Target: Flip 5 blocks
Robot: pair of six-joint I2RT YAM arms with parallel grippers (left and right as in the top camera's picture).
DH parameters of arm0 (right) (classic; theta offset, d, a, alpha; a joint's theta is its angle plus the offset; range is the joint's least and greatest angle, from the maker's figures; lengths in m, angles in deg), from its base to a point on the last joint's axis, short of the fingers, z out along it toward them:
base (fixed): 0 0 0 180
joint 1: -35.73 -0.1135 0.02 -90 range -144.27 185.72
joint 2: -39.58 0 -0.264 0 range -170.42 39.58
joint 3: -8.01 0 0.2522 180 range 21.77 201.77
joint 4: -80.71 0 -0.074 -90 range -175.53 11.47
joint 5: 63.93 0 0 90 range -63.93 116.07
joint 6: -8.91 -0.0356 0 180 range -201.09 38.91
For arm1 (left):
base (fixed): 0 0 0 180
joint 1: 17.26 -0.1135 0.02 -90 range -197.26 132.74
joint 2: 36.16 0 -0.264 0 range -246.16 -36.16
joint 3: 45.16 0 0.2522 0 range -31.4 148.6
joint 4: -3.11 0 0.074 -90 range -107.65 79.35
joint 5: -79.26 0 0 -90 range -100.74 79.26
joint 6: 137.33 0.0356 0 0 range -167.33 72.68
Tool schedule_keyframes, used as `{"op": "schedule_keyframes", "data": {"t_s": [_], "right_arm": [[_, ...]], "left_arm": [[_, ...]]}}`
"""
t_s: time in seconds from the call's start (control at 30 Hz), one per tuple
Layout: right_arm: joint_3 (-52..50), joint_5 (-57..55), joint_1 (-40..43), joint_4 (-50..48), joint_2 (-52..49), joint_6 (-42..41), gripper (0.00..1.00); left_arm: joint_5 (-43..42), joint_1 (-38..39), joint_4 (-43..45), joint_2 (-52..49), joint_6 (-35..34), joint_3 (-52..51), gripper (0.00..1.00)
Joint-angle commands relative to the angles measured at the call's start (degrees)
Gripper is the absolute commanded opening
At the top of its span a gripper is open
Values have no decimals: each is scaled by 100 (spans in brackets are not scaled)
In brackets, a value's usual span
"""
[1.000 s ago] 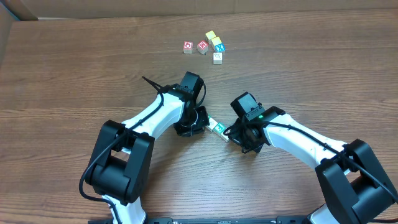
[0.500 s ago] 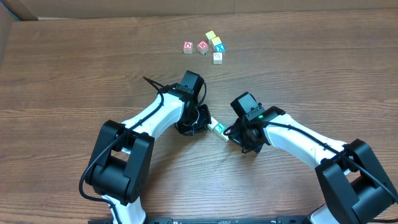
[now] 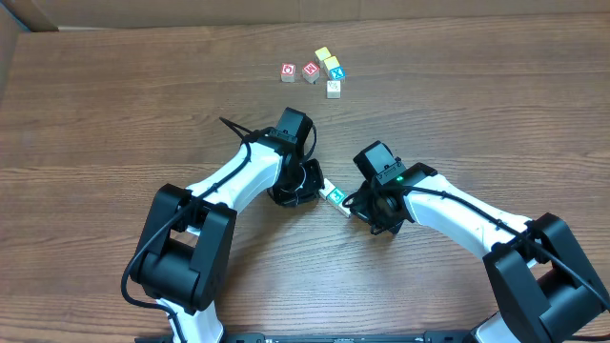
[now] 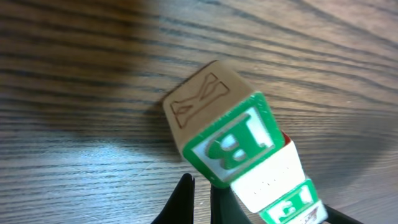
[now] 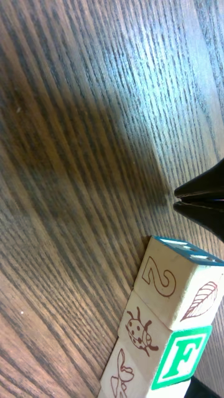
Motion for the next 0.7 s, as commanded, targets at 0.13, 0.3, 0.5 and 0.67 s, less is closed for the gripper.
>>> {"op": "schedule_keyframes", "data": {"t_s": [0.13,0.3,0.5,0.67], "right_arm": [[136,-59,-28,-13,-7,44,4],[136,-59,-28,-11,-7,46,4],[136,-85,-28,-31,-7,63,4],[136,-713,-15,-247,-7,280,4]], "left_arm": [[-337,-11,-52,83,92,319,4],[-140,-70,-535,83,192,706,4],[1143,-46,-802,79,229,883,4],[1867,-17,-815,79,208,883,4]]}}
